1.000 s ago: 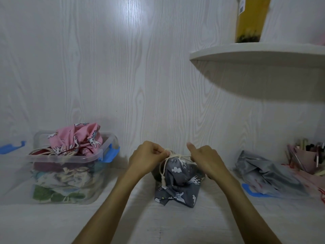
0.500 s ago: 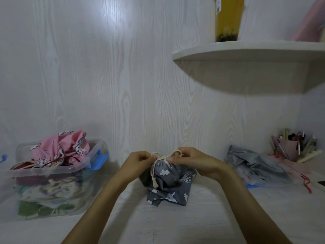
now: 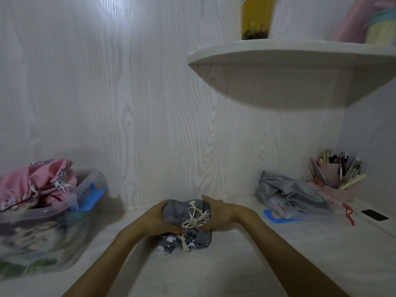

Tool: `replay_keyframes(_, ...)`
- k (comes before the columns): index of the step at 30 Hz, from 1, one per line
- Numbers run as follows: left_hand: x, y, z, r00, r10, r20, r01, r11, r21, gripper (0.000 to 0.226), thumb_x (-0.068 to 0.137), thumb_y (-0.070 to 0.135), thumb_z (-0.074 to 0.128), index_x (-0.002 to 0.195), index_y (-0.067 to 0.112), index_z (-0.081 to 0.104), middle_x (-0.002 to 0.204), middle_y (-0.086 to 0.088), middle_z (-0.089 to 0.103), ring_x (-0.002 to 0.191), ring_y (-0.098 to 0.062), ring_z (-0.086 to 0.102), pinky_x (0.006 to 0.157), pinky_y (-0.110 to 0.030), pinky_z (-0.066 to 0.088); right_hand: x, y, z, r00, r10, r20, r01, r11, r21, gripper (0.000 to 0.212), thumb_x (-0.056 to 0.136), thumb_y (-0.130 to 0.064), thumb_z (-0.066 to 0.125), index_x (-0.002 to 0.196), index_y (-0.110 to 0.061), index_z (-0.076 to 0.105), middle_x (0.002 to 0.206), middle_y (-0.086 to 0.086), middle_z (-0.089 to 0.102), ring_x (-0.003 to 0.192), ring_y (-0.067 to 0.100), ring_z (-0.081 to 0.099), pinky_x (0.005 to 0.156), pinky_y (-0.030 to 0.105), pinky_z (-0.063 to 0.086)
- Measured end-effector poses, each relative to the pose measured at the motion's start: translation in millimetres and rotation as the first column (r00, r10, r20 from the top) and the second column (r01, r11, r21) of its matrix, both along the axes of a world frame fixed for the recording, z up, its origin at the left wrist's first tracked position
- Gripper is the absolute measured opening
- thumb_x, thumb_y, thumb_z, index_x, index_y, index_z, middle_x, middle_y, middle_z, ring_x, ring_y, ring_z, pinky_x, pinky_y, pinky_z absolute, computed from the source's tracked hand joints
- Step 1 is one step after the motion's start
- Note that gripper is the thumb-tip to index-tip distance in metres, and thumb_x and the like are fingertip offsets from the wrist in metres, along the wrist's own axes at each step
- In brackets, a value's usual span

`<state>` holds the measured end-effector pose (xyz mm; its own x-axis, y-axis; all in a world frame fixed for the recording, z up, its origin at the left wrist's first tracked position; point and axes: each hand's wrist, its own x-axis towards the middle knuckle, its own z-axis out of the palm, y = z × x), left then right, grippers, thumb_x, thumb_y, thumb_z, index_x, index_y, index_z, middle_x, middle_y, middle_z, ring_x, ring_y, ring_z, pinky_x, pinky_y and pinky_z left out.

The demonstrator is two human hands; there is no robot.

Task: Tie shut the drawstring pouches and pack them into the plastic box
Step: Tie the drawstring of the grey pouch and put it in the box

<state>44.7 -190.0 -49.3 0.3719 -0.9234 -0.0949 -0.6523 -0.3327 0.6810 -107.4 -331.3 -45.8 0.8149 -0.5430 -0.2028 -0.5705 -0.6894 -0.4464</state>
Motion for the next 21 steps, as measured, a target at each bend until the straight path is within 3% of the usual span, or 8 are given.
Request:
replay_keyframes(1,-2.5,-0.9,0.7,0.998,-0.018,0.06,0.018,1.0,-0.002,0.076,0.064,0.035,0.085,0.127,0.012,0.05,0.117,0.002,0.056,0.106,-0.014,0.055,0.095,-0.023,0.045,0.2,2.9,-3.4,0.999,0.015,0.05,-0.014,1.0,-0.028,0.093,0.081,-0.033,0.071,0.15,-0.017,0.012,0.152,0.005,0.03,0.137,0.023,0.032,0.114,0.034,0.028)
replay_keyframes(4,-3.3,0.0,-3.5,0.987,0.048,0.155,-0.04,0.998,-0.057,0.076,0.045,0.053,0.076,0.111,0.021,0.058,0.105,0.002,0.065,0.097,-0.018,0.061,0.088,-0.032,0.051,-3.4,12.6,-13.3,0.966,0.052,0.252,-0.039,0.998,-0.057,0.047,0.082,-0.02,0.067,0.126,-0.013,0.052,0.12,0.004,0.058,0.112,0.023,0.054,0.099,0.037,0.044)
replay_keyframes(6,-6.6,7.6,-2.0,0.977,0.091,0.194,-0.069,0.991,-0.118,0.057,0.055,0.043,0.08,0.105,0.028,0.057,0.101,0.004,0.065,0.095,-0.019,0.062,0.084,-0.033,0.052,-9.6,19.6,-17.3,0.928,0.044,0.37,-0.036,0.999,-0.029,0.028,0.082,-0.014,0.065,0.109,-0.011,0.061,0.103,0.003,0.064,0.098,0.023,0.061,0.087,0.036,0.049)
replay_keyframes(8,-14.3,19.3,7.1,0.965,0.111,0.236,-0.067,0.98,-0.188,0.046,0.059,0.039,0.077,0.101,0.03,0.058,0.098,0.005,0.066,0.094,-0.02,0.063,0.08,-0.033,0.052,-15.1,26.3,-15.5,0.888,0.025,0.46,-0.017,1.0,-0.022,0.022,0.081,-0.012,0.066,0.102,-0.014,0.067,0.1,0.007,0.069,0.093,0.023,0.064,0.081,0.034,0.051)
replay_keyframes(11,-27.1,45.7,31.2,0.955,0.135,0.264,-0.043,0.944,-0.328,0.061,0.048,0.05,0.063,0.104,0.025,0.064,0.097,0.004,0.07,0.091,-0.02,0.065,0.079,-0.037,0.054,-21.1,42.5,8.6,0.846,0.027,0.533,0.015,0.997,-0.074,0.02,0.08,-0.012,0.07,0.099,-0.016,0.071,0.094,0.003,0.069,0.086,0.015,0.061,0.074,0.026,0.048)
replay_keyframes(16,-27.5,104.2,94.1,0.919,0.235,0.316,-0.029,0.84,-0.541,0.051,0.063,0.037,0.074,0.111,0.023,0.065,0.104,0.002,0.07,0.095,-0.02,0.065,0.08,-0.034,0.052,-14.8,85.9,76.6,0.718,0.13,0.684,-0.034,0.988,-0.153,0.013,0.08,-0.013,0.073,0.092,-0.017,0.071,0.086,-0.001,0.067,0.082,0.01,0.059,0.064,0.011,0.042)
replay_keyframes(19,-17.7,141.6,133.3,0.833,0.381,0.4,-0.032,0.757,-0.653,0.054,0.066,0.033,0.077,0.118,0.03,0.062,0.113,0.002,0.066,0.1,-0.02,0.062,0.083,-0.034,0.05,10.4,119.8,111.7,0.587,0.166,0.793,-0.03,0.983,-0.183,0.019,0.081,-0.014,0.072,0.101,-0.015,0.072,0.091,-0.004,0.067,0.084,0.008,0.058,0.065,0.004,0.039)
replay_keyframes(21,-5.4,164.8,155.3,0.738,0.489,0.466,-0.041,0.721,-0.692,0.051,0.072,0.03,0.077,0.119,0.034,0.059,0.116,0.006,0.062,0.103,-0.019,0.059,0.081,-0.032,0.047,35.8,145.1,127.6,0.491,0.193,0.849,0.019,0.973,-0.232,0.021,0.083,-0.016,0.07,0.103,-0.019,0.072,0.096,-0.002,0.071,0.086,0.011,0.061,0.069,0.013,0.045)
